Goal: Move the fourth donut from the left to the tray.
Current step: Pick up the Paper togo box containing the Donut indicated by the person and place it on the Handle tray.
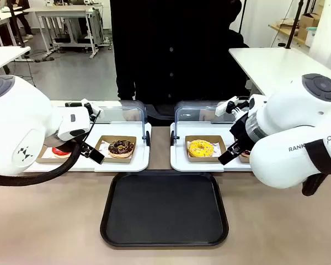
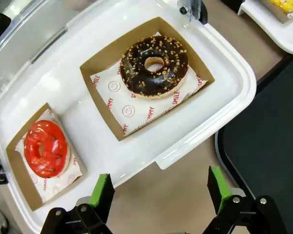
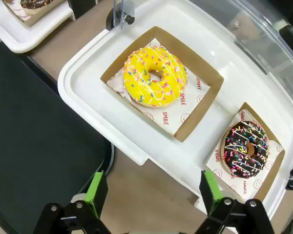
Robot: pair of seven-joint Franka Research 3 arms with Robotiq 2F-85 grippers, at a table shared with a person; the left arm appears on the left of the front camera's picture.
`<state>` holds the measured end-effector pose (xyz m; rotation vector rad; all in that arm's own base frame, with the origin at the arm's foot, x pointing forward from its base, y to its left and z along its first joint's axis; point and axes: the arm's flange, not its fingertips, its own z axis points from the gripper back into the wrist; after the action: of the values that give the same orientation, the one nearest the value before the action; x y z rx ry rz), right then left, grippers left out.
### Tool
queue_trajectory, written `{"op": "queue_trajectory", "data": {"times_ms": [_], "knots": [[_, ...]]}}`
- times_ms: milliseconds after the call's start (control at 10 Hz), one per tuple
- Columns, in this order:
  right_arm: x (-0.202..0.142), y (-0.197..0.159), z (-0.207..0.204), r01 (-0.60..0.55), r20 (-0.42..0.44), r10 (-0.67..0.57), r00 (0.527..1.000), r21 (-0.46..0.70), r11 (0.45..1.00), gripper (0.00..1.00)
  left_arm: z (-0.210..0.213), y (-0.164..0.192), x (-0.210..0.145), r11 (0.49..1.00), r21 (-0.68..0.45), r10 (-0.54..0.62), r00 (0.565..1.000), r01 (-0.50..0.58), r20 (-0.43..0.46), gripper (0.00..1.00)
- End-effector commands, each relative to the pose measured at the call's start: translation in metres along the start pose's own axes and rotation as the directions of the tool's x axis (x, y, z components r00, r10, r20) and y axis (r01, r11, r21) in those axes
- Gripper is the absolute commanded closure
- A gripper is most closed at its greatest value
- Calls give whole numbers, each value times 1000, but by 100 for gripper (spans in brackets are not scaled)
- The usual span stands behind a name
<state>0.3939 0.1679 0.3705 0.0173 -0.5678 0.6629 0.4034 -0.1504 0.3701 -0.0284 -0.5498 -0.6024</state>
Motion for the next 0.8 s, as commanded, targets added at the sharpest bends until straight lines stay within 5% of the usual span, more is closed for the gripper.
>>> {"op": "queue_trajectory", "data": {"times_ms": [0,700], "knots": [[0,0,0,0,0,0,1000,0,1000,0,0,0,0,1000,0,0,1000,0,0,0],[0,0,0,0,0,0,1000,0,1000,0,0,0,0,1000,0,0,1000,0,0,0]]}}
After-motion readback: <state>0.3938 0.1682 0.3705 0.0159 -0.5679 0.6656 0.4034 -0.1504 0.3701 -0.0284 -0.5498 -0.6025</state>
